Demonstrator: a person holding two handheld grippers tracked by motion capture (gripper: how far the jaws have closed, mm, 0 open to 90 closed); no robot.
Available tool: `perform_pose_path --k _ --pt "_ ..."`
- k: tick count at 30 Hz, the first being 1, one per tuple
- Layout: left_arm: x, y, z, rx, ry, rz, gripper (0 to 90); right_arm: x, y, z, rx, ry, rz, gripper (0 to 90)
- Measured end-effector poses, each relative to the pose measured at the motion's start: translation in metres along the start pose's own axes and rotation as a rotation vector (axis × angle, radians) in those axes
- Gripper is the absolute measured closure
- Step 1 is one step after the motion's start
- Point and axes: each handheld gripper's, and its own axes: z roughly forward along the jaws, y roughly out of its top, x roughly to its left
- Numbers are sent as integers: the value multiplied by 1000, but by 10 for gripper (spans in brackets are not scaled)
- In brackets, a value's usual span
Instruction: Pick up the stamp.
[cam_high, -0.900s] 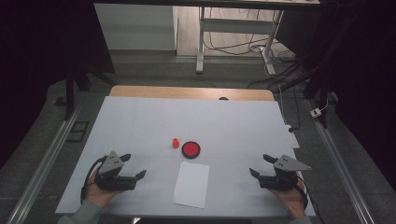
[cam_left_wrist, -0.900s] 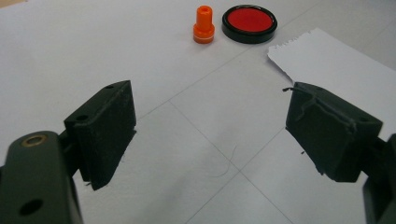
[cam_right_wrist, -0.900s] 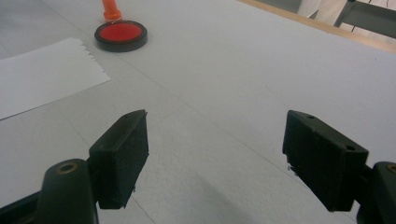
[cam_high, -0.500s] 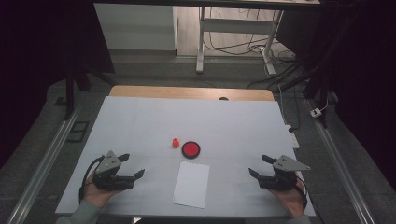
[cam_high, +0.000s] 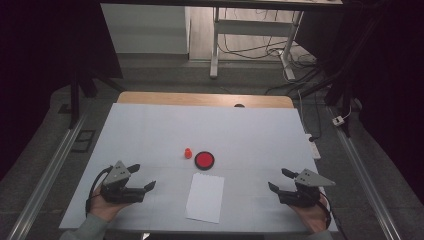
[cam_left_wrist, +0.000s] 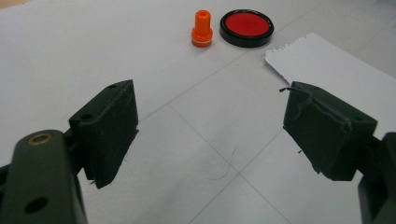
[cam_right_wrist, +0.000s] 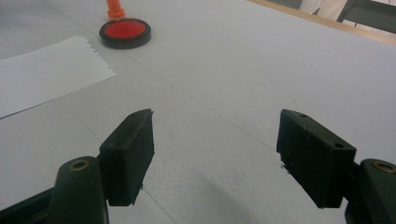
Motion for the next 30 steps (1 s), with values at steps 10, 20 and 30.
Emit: perform_pose_path --k 10,20,30 --pt "-3 8 3 -5 -5 13 192 3 1 -2 5 -4 -10 275" --pt "-1 22 5 -22 -13 15 196 4 2 2 4 5 -3 281" --pt "2 33 16 -9 -38 11 205 7 3 3 8 13 -7 283"
